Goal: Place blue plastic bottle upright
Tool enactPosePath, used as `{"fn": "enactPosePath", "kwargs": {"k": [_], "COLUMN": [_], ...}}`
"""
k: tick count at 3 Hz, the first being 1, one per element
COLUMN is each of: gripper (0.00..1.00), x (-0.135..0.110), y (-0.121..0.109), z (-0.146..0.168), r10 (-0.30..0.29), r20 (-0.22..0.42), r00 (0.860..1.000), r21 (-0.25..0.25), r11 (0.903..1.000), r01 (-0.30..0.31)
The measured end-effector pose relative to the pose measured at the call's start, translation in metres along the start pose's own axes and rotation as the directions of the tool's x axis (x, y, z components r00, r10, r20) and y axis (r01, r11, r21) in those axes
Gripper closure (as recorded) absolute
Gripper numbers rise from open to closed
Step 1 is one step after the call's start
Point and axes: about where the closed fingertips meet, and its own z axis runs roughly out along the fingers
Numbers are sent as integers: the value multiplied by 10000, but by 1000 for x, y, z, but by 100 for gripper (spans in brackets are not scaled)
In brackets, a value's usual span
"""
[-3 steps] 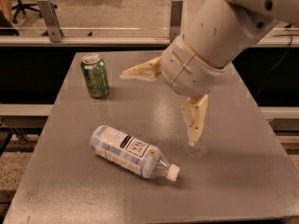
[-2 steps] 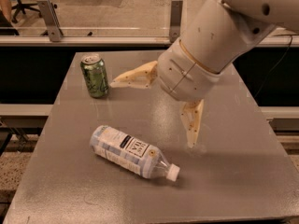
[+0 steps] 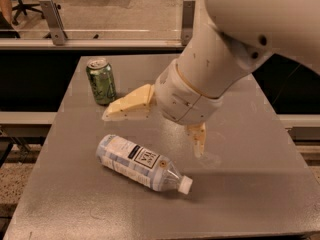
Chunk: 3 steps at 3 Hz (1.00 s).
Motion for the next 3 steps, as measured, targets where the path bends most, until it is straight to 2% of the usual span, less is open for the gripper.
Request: {"fn": "enactPosePath", "kwargs": {"k": [1,2,3], "gripper": [0,0,0], "x": [4,8,10], "y": [-4,-6,-6], "z": [13,25,33], "r10": [-1240,-2440,-3564], "r20": [-343,-605,-735], "r00": [9917,9679,9314], "r21": [-269,-649,-1052], "r11": [9920,9686,9315], "r01": [1231,2401,3482]}}
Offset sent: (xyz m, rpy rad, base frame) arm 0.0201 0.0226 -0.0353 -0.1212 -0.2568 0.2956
